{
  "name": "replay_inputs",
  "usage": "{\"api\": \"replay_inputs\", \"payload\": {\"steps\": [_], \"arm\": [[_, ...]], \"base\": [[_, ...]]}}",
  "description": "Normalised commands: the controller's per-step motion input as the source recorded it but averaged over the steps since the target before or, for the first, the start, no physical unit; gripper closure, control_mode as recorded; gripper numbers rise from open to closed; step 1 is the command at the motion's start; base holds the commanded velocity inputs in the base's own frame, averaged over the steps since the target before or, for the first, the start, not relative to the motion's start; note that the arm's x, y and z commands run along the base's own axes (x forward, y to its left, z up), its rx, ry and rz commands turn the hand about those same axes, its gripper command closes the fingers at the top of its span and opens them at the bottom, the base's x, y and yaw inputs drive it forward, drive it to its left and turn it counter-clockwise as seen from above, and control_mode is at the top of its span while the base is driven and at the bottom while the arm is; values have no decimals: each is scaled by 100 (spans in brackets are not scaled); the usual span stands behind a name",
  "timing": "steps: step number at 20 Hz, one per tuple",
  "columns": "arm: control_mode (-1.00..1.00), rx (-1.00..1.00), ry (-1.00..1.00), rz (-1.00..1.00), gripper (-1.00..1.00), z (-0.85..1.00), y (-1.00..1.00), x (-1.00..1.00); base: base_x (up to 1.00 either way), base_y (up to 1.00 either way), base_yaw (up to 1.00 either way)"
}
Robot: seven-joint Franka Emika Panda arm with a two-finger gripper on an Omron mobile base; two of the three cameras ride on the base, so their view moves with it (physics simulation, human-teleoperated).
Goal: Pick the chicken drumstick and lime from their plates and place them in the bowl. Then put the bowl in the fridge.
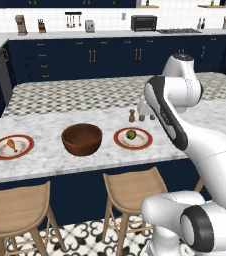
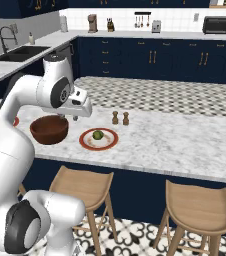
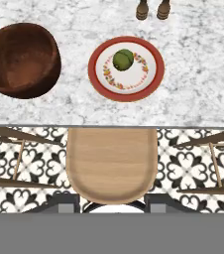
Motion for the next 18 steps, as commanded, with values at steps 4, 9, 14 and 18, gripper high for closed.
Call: {"api": "replay_inputs", "payload": {"steps": [4,9,14,18], "arm": [[-100,0,1,0,-100,-14,0,-23],[-100,-6,2,0,-100,-68,0,-19],[-100,-2,1,0,-100,-71,-10,74],[-100,0,1,0,-100,-20,-21,100]], "base": [[0,0,0],[0,0,0],[0,0,0],[0,0,0]]}}
